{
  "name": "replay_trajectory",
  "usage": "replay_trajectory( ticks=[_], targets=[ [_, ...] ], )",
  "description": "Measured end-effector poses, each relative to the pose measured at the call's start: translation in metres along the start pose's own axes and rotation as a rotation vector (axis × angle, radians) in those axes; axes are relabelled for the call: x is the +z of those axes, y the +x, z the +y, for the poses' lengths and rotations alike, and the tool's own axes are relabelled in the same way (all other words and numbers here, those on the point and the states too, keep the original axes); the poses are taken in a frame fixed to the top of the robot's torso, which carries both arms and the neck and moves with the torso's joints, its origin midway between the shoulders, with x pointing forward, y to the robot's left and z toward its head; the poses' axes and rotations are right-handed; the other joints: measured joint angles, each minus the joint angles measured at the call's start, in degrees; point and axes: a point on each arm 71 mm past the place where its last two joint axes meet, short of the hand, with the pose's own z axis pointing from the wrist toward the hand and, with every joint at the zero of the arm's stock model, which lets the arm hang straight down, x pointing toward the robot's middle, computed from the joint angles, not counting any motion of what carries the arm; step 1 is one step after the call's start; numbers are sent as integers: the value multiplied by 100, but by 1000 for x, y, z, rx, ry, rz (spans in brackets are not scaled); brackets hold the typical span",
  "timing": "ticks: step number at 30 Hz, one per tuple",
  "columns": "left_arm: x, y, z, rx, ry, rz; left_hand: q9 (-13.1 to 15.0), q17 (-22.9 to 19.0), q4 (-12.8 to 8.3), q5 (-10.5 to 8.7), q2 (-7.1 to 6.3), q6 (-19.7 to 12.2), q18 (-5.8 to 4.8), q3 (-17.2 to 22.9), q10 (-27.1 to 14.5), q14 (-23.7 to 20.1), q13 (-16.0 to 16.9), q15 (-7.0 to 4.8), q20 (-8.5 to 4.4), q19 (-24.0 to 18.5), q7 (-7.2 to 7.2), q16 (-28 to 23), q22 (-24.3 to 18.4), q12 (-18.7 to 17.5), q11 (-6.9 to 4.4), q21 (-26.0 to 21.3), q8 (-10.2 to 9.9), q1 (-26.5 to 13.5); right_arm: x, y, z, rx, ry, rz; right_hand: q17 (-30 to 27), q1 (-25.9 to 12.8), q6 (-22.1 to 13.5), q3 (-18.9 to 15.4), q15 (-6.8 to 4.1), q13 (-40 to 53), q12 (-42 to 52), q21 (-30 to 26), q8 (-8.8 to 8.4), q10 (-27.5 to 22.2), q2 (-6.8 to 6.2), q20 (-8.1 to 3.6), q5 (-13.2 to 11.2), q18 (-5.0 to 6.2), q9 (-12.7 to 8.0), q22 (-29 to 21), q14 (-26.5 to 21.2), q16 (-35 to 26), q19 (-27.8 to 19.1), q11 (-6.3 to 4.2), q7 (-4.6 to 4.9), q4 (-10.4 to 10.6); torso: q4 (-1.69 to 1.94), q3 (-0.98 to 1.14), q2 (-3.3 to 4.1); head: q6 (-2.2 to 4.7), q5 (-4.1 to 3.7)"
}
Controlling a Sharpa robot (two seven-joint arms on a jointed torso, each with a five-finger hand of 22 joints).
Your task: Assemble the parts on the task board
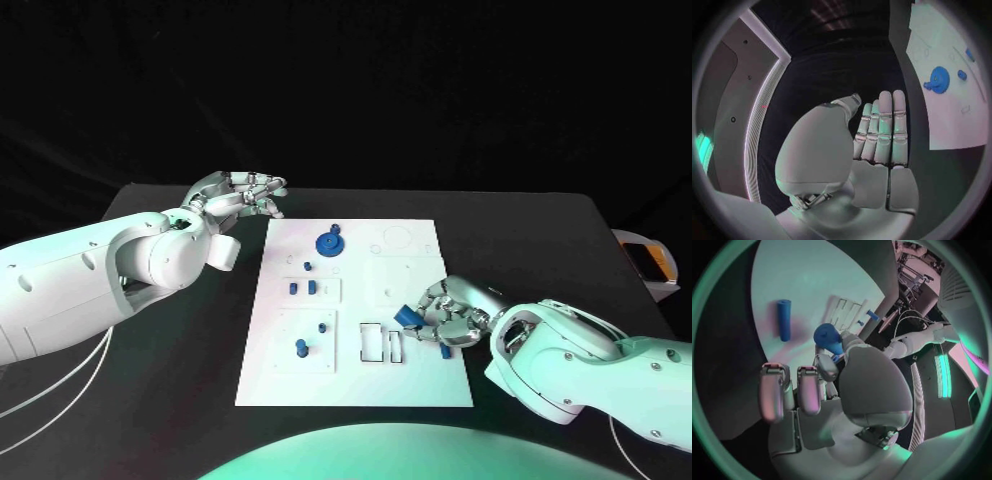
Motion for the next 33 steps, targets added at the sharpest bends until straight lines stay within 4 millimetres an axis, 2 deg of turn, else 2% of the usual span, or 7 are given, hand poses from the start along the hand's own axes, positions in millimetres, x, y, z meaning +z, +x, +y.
replay_trajectory(
  ticks=[9,15,17,23,25,29,33],
  targets=[
    [1,2,0,-1,-1,5,0,5,0,0,0,0,0,0,0,0,0,0,0,0,0,0,-6,0,0,0,0,0,6,10,19,47,-37,42,10,-6,22,15,0,44,3,0,-1,40,6,0,50,0,-3,-1,0,23,0,-1,23,16,7,-2,6,-13,9],
    [1,3,0,-2,-1,8,0,4,0,0,0,0,0,0,0,0,1,0,0,0,0,0,-6,0,0,0,0,0,12,17,24,51,-41,89,38,-224,51,15,0,150,90,0,-27,84,222,1,126,0,-47,-1,0,23,0,-2,52,17,7,-3,6,-23,26],
    [1,4,0,-3,-1,9,0,4,0,0,0,0,0,0,0,0,1,0,0,0,0,0,-6,0,0,0,0,0,13,19,25,50,-40,102,42,-256,51,14,0,161,90,0,-43,92,251,0,168,0,-47,-1,0,23,0,-10,52,17,5,-3,6,-25,34],
    [1,5,0,-4,-1,14,0,4,0,0,0,0,0,0,0,0,1,0,0,0,0,0,-6,0,0,0,0,0,18,28,25,47,-29,146,46,-592,63,14,1,206,90,0,-47,112,187,1,222,0,-16,-2,0,23,0,10,64,17,4,1,6,-21,61],
    [1,5,0,-4,-2,14,0,4,0,0,0,0,0,0,0,0,1,0,0,0,0,0,-6,0,0,0,0,0,19,30,26,46,-28,154,49,-760,82,-22,1,266,138,0,0,157,154,1,436,0,27,-2,0,22,0,-5,64,20,4,2,7,-23,64],
    [1,5,0,-4,-2,14,0,4,0,0,0,0,0,0,0,0,1,0,0,0,0,0,-6,0,0,0,0,0,20,32,27,42,-29,166,58,-969,271,-179,1,367,208,0,10,195,126,1,449,0,23,-2,0,22,0,-30,-105,19,1,4,8,-35,73],
    [1,5,0,-4,-3,14,0,3,0,0,0,0,0,0,0,0,1,0,0,0,0,0,-6,0,0,0,0,0,20,34,28,38,-28,172,59,-987,306,-185,1,389,208,0,16,214,119,1,401,0,22,-2,0,22,0,-11,-138,25,0,8,9,-41,81]
  ],
)
